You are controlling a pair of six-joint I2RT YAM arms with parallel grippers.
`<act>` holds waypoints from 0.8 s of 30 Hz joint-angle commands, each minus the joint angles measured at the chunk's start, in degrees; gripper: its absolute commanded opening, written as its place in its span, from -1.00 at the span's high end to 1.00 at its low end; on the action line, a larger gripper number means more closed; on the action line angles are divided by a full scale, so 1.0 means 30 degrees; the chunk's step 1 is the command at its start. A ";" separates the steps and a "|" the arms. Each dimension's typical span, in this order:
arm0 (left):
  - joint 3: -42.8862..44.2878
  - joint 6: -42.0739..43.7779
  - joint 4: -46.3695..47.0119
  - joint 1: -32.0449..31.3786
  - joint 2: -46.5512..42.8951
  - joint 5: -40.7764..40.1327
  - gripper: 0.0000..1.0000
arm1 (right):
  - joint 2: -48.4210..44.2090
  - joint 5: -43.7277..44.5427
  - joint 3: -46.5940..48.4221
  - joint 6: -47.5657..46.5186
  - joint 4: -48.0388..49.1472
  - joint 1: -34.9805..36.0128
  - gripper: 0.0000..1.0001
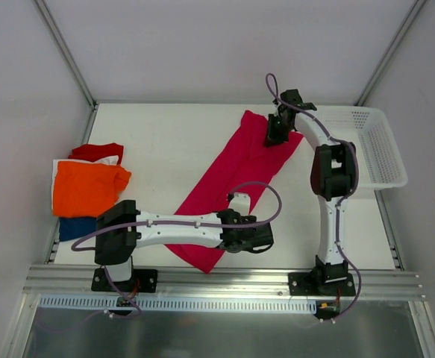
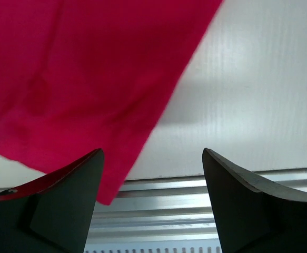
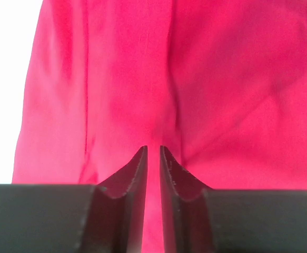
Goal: Fold and stack the t-shirts
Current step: Fold the tshirt
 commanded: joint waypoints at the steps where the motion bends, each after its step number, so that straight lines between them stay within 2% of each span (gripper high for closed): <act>1: 0.0142 -0.1591 -0.4880 0.0015 -0.2032 -0.2770 -0.53 | -0.6131 0.0913 -0.2764 -0.0794 0.1199 0.0316 0.60; 4: -0.1087 -0.2616 -0.6435 -0.0014 -0.3116 -0.3328 -0.54 | -0.9649 0.1855 -0.5454 -0.1351 0.0528 0.0695 0.49; 5: -0.1438 -0.2737 -0.6641 0.0015 -0.3612 -0.3445 -0.54 | -1.0556 0.2119 -0.6192 -0.1555 0.0496 0.0755 0.33; 6: -0.2167 -0.2826 -0.6701 -0.0014 -0.3820 -0.3475 -0.54 | -1.2015 0.2499 -0.6867 -0.1615 0.0350 0.0843 0.28; 10: -0.3286 -0.2974 -0.6643 -0.0014 -0.4670 -0.3709 -0.55 | -1.4254 0.4608 -0.9912 -0.1792 -0.0002 0.1166 0.28; 13: -0.3784 -0.2740 -0.6468 -0.0043 -0.4993 -0.3827 -0.55 | -1.4462 0.6043 -1.0797 -0.1733 0.0026 0.1195 0.38; 16: -0.4574 -0.2128 -0.5417 -0.0043 -0.6189 -0.3711 -0.55 | -1.3501 0.6952 -1.1121 -0.1354 -0.0060 0.1196 0.67; 17: -0.4925 -0.1833 -0.4166 -0.0043 -0.6572 -0.3420 -0.55 | -1.3118 0.7014 -1.1063 -0.1294 -0.0061 0.1224 0.84; 18: -0.5711 -0.1569 -0.3486 -0.0043 -0.6953 -0.3214 -0.55 | -1.2737 0.7014 -1.0831 -0.1177 -0.0090 0.1196 0.89; 20: -0.6825 -0.0954 -0.1703 -0.0043 -0.8038 -0.2717 -0.55 | -1.1249 0.6927 -1.0043 -0.1030 -0.0499 0.1253 0.99; 24: -0.7740 -0.0863 -0.0814 -0.0043 -0.8977 -0.2421 -0.55 | -0.8957 0.7190 -0.8811 -0.0854 -0.0881 0.1254 0.99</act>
